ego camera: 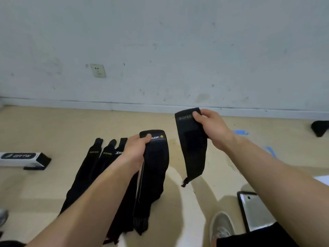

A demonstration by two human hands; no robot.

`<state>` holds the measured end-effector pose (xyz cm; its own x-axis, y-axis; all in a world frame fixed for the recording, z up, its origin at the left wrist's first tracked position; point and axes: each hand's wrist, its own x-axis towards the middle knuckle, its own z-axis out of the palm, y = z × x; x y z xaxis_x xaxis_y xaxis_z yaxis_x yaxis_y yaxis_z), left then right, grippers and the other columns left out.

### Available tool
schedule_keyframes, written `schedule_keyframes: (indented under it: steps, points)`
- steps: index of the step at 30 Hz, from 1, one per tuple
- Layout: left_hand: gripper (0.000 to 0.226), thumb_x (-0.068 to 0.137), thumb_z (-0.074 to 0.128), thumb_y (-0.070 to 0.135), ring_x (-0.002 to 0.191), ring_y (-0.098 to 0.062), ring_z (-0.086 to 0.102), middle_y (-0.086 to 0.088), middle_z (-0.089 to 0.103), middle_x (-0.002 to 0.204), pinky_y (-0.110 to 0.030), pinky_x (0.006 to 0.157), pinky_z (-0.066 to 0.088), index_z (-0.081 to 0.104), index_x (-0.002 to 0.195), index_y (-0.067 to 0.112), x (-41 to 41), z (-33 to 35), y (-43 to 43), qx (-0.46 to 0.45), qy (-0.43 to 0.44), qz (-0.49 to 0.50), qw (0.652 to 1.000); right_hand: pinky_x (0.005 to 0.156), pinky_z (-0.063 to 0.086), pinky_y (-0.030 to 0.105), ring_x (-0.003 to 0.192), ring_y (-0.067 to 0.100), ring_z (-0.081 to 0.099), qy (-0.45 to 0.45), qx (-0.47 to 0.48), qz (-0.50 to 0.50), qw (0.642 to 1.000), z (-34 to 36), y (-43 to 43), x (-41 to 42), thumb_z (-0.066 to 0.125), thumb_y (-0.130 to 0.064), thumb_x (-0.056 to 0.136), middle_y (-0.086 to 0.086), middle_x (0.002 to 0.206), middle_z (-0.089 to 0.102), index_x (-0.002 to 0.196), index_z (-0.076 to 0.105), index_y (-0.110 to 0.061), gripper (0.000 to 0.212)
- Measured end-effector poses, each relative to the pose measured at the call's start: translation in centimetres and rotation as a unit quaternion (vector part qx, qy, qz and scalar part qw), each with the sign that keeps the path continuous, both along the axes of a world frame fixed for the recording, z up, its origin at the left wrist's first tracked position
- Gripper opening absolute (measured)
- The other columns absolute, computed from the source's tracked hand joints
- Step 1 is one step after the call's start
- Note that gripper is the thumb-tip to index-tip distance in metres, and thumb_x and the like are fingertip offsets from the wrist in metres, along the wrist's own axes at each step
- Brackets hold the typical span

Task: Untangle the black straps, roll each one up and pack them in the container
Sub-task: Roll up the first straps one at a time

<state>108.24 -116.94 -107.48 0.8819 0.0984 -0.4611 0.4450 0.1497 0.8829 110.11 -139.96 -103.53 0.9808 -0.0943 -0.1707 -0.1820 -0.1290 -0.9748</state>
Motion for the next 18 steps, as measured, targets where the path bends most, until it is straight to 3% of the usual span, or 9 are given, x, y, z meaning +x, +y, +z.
schedule_keyframes:
  steps: [2, 6, 9, 12, 15, 18]
  points:
    - [0.024, 0.106, 0.052, 0.015, 0.104, -0.035, 0.073, -0.019, 0.075, 0.113, -0.048, 0.089, 0.06, 0.069, 0.119, 0.004, -0.3, 2.5, 0.1, -0.023, -0.021, 0.001, 1.0, 0.076, 0.058, 0.031, 0.093, 0.02, 0.075, -0.018, -0.006, 0.026, 0.999, 2.9, 0.2, -1.5, 0.058, -0.027, 0.103, 0.001, 0.103, 0.078, 0.114, 0.068, -0.019, 0.017]
    - [0.034, 0.11, 0.041, 0.019, 0.093, -0.026, 0.075, -0.015, 0.076, 0.11, -0.037, 0.075, 0.06, 0.069, 0.121, 0.004, -1.0, 6.0, 0.1, -0.083, -0.053, -0.025, 0.995, 0.062, 0.055, 0.025, 0.081, 0.018, 0.073, -0.03, 0.089, 0.108, 0.99, 7.1, 0.6, -4.1, 0.056, -0.013, 0.103, 0.006, 0.093, 0.077, 0.119, 0.061, -0.019, 0.018]
    - [0.038, 0.109, 0.039, 0.023, 0.098, -0.027, 0.069, -0.016, 0.073, 0.118, -0.041, 0.089, 0.057, 0.07, 0.122, 0.005, -2.0, 7.0, -0.1, -0.115, -0.068, -0.047, 0.99, 0.057, 0.052, 0.023, 0.073, 0.016, 0.069, -0.018, 0.095, 0.144, 0.985, 7.6, 1.9, -5.5, 0.057, -0.011, 0.103, 0.003, 0.089, 0.076, 0.116, 0.06, -0.016, 0.015]
    - [0.039, 0.108, 0.041, 0.026, 0.107, -0.027, 0.068, -0.015, 0.072, 0.125, -0.045, 0.104, 0.051, 0.07, 0.125, 0.006, -2.7, 7.3, -0.5, -0.14, -0.082, -0.08, 0.984, 0.055, 0.056, 0.029, 0.069, 0.016, 0.069, -0.032, 0.056, 0.101, 0.993, 6.5, 3.9, -5.9, 0.066, -0.012, 0.098, 0.003, 0.088, 0.073, 0.108, 0.062, -0.009, 0.012]
    - [0.04, 0.106, 0.045, 0.03, 0.11, -0.027, 0.07, -0.015, 0.074, 0.122, -0.047, 0.106, 0.051, 0.071, 0.126, 0.006, -2.8, 7.1, -0.5, -0.164, -0.089, -0.086, 0.979, 0.063, 0.063, 0.042, 0.068, 0.02, 0.068, -0.043, 0.01, 0.05, 0.998, 5.4, 5.5, -5.3, 0.073, -0.011, 0.093, -0.008, 0.062, 0.06, 0.102, 0.061, 0.0, 0.019]
    - [0.045, 0.108, 0.044, 0.037, 0.118, -0.032, 0.069, -0.015, 0.073, 0.124, -0.05, 0.106, 0.051, 0.068, 0.129, 0.006, -2.5, 7.0, 0.0, -0.185, -0.085, -0.07, 0.976, 0.06, 0.063, 0.041, 0.064, 0.018, 0.065, -0.044, -0.012, 0.037, 0.998, 4.7, 6.4, -4.4, 0.075, -0.012, 0.091, -0.01, 0.056, 0.051, 0.098, 0.061, -0.002, 0.019]
